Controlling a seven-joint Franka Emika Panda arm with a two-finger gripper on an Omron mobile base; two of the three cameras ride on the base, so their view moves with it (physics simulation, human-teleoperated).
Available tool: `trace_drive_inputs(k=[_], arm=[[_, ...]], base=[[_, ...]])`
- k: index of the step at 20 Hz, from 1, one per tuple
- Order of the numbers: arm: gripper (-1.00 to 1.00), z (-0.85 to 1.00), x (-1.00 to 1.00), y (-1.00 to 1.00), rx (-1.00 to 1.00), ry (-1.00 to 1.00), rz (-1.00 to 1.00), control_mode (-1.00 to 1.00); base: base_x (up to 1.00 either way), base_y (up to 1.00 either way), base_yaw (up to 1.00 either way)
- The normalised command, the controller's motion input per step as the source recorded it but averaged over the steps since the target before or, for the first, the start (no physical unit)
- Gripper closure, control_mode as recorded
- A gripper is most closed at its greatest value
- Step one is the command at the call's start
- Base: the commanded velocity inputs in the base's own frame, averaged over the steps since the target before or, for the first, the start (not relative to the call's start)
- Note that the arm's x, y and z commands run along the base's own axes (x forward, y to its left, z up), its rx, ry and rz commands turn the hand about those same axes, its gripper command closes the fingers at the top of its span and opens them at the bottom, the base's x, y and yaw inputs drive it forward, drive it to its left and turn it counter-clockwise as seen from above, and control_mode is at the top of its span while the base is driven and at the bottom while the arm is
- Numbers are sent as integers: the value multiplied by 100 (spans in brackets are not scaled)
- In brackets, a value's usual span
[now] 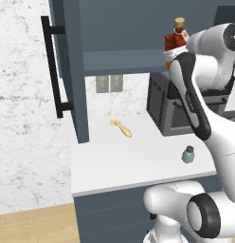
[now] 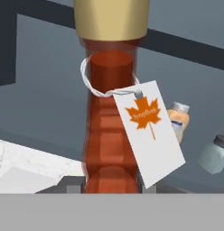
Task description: Put the shaker and condiment bottle from the counter next to their counterparts in the cabinet.
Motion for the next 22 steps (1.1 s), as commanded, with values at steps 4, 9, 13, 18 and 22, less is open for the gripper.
trace_drive_inputs(k=[4, 9, 13, 18, 22], arm=[[100, 0, 39, -8, 0, 4, -18, -100], [100, 0, 39, -8, 0, 4, -21, -100], [100, 0, 19, -12, 5, 3, -16, -100], [100, 0, 6, -16, 14, 3, -13, -100], [100, 0, 9, -11, 13, 2, -8, -100]], base=[[0, 0, 0], [0, 0, 0], [0, 0, 0], [0, 0, 0], [0, 0, 0]])
